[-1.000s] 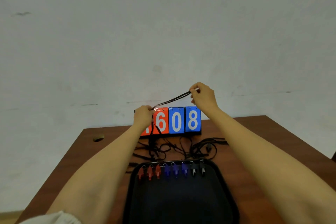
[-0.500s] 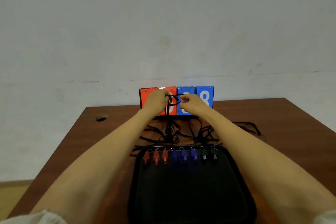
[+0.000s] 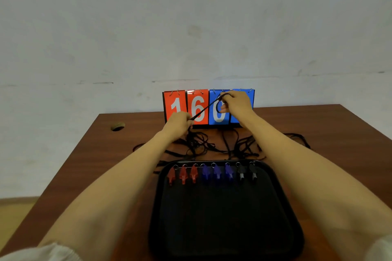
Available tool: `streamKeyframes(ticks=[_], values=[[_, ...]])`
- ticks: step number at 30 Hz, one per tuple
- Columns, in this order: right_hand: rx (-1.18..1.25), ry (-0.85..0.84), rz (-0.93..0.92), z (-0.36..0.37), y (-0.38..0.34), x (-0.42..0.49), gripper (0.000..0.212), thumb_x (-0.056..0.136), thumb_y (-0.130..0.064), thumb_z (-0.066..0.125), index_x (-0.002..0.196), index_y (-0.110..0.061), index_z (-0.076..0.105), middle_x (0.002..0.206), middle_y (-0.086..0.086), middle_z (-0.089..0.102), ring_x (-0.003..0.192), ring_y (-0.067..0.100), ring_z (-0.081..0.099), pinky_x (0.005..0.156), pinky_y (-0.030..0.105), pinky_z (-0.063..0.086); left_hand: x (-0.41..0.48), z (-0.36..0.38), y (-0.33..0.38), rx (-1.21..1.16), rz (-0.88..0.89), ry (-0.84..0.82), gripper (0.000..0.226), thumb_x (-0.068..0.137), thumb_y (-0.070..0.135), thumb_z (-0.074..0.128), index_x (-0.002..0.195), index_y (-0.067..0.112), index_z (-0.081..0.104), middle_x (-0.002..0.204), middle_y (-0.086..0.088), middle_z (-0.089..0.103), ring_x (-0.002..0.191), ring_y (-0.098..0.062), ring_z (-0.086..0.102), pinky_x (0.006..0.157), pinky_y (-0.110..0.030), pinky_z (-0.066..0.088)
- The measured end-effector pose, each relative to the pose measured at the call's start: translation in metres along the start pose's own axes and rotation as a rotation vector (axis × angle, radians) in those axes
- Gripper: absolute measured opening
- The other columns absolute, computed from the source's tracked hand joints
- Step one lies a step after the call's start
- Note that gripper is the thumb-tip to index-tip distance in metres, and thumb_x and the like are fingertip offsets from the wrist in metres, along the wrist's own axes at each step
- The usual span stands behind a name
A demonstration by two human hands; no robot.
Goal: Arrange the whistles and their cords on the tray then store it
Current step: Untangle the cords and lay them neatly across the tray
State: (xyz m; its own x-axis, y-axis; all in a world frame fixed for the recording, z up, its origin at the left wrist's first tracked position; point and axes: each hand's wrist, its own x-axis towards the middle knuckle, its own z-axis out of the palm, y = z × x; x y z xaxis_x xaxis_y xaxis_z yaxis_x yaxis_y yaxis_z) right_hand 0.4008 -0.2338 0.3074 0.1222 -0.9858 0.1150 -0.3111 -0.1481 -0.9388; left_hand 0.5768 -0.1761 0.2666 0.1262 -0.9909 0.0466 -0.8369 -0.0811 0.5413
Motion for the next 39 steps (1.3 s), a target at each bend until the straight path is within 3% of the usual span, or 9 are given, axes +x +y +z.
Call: streamKeyframes(ticks=[6, 11, 13, 18, 21, 24, 30, 33, 39], values=[[0.075, 0.205, 0.018, -0.011, 0.008, 0.001, 0.023, 0.098, -0.008, 0.042, 0.094, 0.0, 0.063, 0.065, 0.01, 0.059, 0.047, 0.009, 0.061, 0.05, 0.013, 0.05, -0.005, 0.008, -0.025, 0.045, -0.152, 0.012, 0.022, 0.094, 0.019, 0.053, 0.1, 0.002, 0.066, 0.086, -0.01, 0.059, 0.084, -0.029, 0.06, 0.076, -0.036, 0.047], [-0.785, -0.277, 0.122, -0.006, 0.012, -0.014, 0.029, 0.085, -0.006, 0.058, 0.065, -0.009, 0.037, 0.072, 0.008, 0.039, 0.068, 0.02, 0.039, 0.046, 0.023, 0.027, 0.002, -0.001, -0.004, -0.076, -0.11, 0.133, 0.031, 0.097, 0.031, 0.046, 0.105, 0.008, 0.065, 0.097, -0.014, 0.064, 0.096, -0.034, 0.06, 0.089, -0.043, 0.046], [-0.813, -0.348, 0.108, 0.004, 0.008, -0.021, 0.023, 0.081, -0.014, 0.068, 0.082, -0.006, 0.047, 0.097, 0.011, 0.043, 0.091, 0.024, 0.042, 0.057, 0.025, 0.039, 0.006, -0.002, 0.009, 0.025, -0.019, 0.149, 0.031, 0.098, 0.031, 0.043, 0.112, 0.012, 0.065, 0.108, -0.013, 0.063, 0.103, -0.033, 0.058, 0.09, -0.043, 0.048], [-0.604, -0.081, -0.123, 0.018, -0.001, -0.025, 0.073, 0.08, -0.023, 0.073, 0.139, -0.003, 0.034, 0.142, 0.014, 0.031, 0.12, 0.028, 0.047, 0.087, 0.03, 0.044, 0.003, 0.006, 0.018, 0.255, 0.19, 0.139, 0.036, 0.095, 0.001, 0.043, 0.126, 0.015, 0.056, 0.118, -0.012, 0.048, 0.104, -0.027, 0.054, 0.085, -0.032, 0.05], [-0.554, -0.235, -0.226, 0.022, -0.005, -0.029, 0.053, 0.089, -0.025, 0.063, 0.134, -0.002, 0.047, 0.132, 0.013, 0.052, 0.121, 0.027, 0.051, 0.095, 0.031, 0.043, -0.003, 0.006, 0.024, 0.048, 0.22, 0.197, 0.038, 0.095, 0.002, 0.043, 0.131, 0.013, 0.047, 0.116, -0.01, 0.055, 0.1, -0.023, 0.059, 0.082, -0.032, 0.048], [-0.49, -0.269, -0.182, 0.026, -0.003, -0.027, 0.035, 0.094, -0.025, 0.057, 0.114, 0.002, 0.064, 0.102, 0.016, 0.064, 0.09, 0.024, 0.06, 0.08, 0.03, 0.046, -0.006, 0.0, 0.031, -0.186, 0.203, 0.248, 0.03, 0.094, 0.008, 0.046, 0.124, 0.012, 0.046, 0.092, -0.001, 0.056, 0.084, -0.02, 0.055, 0.071, -0.026, 0.046], [-0.386, -0.137, -0.201, 0.021, 0.001, -0.02, 0.027, 0.097, -0.019, 0.049, 0.105, -0.003, 0.07, 0.083, 0.011, 0.064, 0.062, 0.017, 0.051, 0.052, 0.018, 0.033, -0.012, -0.004, 0.019, -0.078, 0.173, 0.146, 0.046, 0.09, 0.009, 0.058, 0.132, 0.014, 0.041, 0.112, -0.007, 0.058, 0.095, -0.022, 0.059, 0.076, -0.028, 0.047], [-0.356, -0.029, -0.157, 0.012, 0.004, -0.012, 0.029, 0.098, -0.018, 0.046, 0.106, -0.002, 0.069, 0.06, -0.004, 0.048, 0.05, 0.009, 0.037, 0.049, 0.02, 0.026, -0.011, 0.004, 0.0, -0.202, 0.013, 0.179, 0.034, 0.088, 0.008, 0.062, 0.12, 0.01, 0.051, 0.096, -0.008, 0.062, 0.074, -0.019, 0.062, 0.067, -0.026, 0.05], [-0.504, 0.028, -0.136, -0.001, 0.011, -0.001, 0.03, 0.098, -0.017, 0.047, 0.1, 0.002, 0.07, 0.086, 0.018, 0.068, 0.07, 0.031, 0.059, 0.065, 0.037, 0.048, -0.01, -0.001, -0.017, -0.786, -0.099, 0.246, 0.021, 0.092, 0.016, 0.059, 0.107, 0.004, 0.067, 0.083, -0.003, 0.068, 0.064, -0.009, 0.063, 0.07, -0.019, 0.055]])
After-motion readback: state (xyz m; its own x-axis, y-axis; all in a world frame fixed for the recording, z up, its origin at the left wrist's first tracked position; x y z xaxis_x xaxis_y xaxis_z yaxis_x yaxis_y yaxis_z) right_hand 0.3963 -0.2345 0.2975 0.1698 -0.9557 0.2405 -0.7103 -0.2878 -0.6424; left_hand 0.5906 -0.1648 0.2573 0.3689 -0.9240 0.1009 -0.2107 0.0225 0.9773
